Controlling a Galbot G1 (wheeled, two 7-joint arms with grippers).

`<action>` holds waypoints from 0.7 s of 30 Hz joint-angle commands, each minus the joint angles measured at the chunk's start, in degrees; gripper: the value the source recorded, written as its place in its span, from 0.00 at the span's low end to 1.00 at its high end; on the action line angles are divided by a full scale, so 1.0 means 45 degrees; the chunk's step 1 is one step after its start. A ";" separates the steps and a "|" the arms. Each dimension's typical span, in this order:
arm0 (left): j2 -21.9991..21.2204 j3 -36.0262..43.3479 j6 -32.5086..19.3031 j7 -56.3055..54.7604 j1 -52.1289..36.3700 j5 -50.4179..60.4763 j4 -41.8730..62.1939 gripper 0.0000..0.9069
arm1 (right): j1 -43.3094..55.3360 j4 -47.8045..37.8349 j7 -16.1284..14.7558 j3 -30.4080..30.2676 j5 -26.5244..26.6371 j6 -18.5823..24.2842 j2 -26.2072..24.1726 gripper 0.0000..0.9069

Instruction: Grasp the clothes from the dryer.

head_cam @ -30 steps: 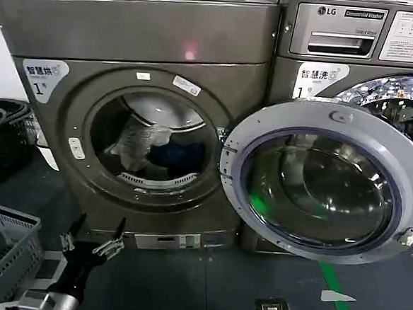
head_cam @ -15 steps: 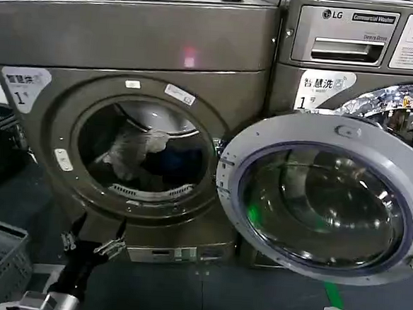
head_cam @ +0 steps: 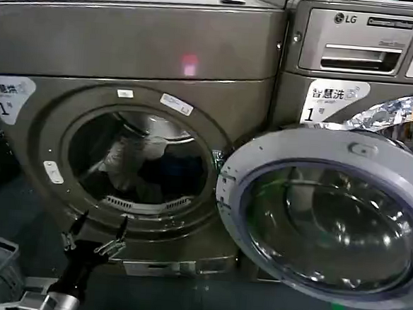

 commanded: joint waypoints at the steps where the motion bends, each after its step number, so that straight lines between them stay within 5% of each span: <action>1: 0.0019 0.0014 0.0001 0.0010 -0.0014 -0.0014 0.0012 1.00 | 0.0001 0.0016 0.0018 0.0000 0.0036 0.0012 -0.0005 1.00; 21: -0.0018 -0.0055 0.0009 0.0018 -0.0119 -0.0032 0.0076 1.00 | 0.0048 -0.0138 -0.0025 0.0124 0.0014 0.0010 -0.0003 1.00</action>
